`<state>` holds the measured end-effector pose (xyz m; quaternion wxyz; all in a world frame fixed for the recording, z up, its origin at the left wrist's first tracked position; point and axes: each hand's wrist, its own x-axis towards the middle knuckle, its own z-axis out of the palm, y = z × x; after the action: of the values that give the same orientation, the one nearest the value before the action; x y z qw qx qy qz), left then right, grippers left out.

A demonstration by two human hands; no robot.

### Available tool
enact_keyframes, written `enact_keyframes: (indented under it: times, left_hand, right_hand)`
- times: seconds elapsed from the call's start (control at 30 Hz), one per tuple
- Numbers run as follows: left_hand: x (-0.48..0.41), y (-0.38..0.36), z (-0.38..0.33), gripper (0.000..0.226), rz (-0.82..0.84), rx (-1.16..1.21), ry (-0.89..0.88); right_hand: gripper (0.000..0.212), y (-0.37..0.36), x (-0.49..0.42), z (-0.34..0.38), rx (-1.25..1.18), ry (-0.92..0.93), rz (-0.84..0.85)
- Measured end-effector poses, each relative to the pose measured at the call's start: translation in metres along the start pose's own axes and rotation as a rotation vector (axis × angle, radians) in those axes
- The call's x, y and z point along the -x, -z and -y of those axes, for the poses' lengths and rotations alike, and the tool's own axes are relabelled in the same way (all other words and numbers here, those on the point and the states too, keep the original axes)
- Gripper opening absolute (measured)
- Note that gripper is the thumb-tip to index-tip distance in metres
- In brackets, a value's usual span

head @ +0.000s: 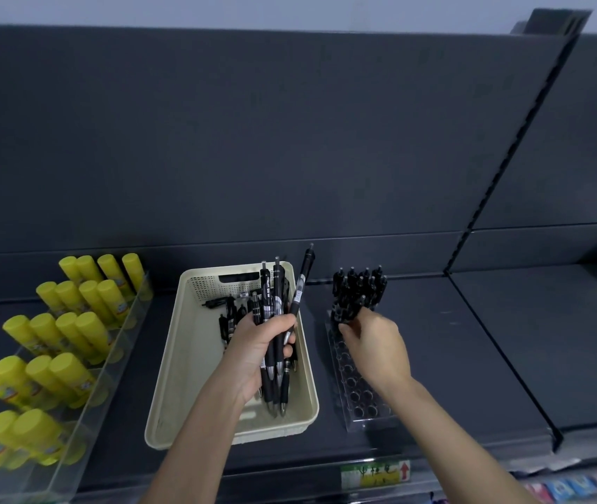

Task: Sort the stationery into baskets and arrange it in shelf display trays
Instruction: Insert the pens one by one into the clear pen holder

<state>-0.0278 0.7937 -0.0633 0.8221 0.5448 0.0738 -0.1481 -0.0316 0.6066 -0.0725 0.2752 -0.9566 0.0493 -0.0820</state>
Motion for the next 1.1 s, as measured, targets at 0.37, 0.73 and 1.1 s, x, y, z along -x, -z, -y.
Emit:
enact_keyframes:
  times: [0.37,0.73,1.1]
  left_hand:
    - [0.001,0.001,0.001,0.017,-0.007,0.028,0.002]
    - [0.005,-0.003,-0.002,0.018,0.155,-0.013,-0.071]
    - [0.006,-0.003,0.005,0.027,0.082,-0.276,-0.018]
  right_hand:
    - [0.027,0.006,-0.014,0.008,0.133,0.045,0.141]
    - [0.013,0.024,0.016,0.035,-0.506,-0.033,0.107]
    - [0.014,0.05,-0.002,0.043,-1.025,-0.135,-0.031]
